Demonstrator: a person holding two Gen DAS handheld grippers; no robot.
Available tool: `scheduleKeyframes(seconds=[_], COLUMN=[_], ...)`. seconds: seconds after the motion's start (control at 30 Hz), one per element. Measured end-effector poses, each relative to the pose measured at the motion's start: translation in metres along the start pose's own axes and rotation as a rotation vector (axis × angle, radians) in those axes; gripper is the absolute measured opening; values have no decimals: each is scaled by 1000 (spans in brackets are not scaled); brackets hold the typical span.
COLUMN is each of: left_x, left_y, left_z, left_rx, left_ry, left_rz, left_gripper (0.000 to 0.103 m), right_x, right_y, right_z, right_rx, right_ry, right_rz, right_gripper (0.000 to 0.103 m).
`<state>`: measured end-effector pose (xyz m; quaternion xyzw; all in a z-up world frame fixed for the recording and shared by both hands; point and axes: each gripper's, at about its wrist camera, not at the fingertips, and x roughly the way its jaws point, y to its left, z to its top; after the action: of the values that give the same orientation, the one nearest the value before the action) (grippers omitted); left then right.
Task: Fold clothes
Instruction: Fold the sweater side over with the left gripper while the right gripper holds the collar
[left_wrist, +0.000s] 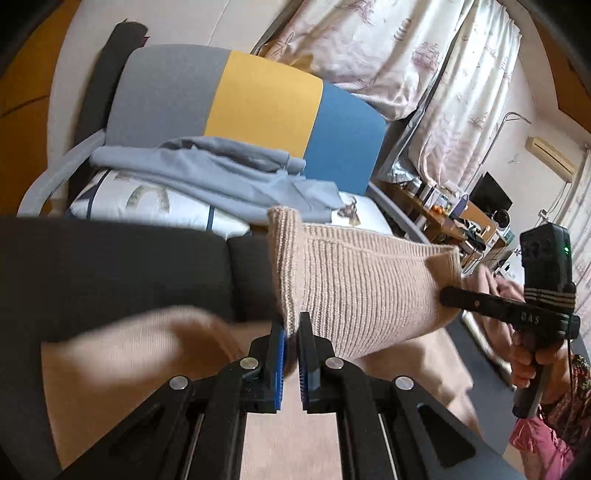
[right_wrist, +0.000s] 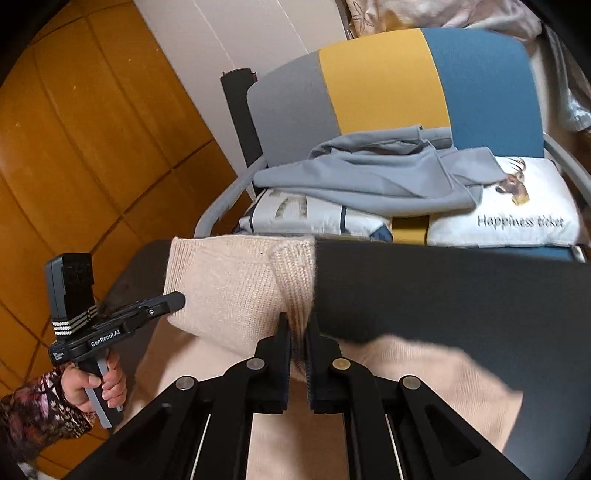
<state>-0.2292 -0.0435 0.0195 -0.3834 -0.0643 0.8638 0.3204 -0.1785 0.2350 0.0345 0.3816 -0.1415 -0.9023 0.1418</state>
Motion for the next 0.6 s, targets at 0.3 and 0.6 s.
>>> scheduleKeyframes(seconds=[0.3,0.6], left_x=[-21,-72], left_y=[-3,23], left_z=[-86,-123], left_rx=[16,-205], left_ry=[15,33], left_rz=[65,-1], left_gripper=[7,19], right_x=[13,-24], right_y=[26,8], right_z=[-117,-154], right_rx=[-79,130], right_ry=[104,100], right_rz=[-91,-12], right_gripper=[28,57])
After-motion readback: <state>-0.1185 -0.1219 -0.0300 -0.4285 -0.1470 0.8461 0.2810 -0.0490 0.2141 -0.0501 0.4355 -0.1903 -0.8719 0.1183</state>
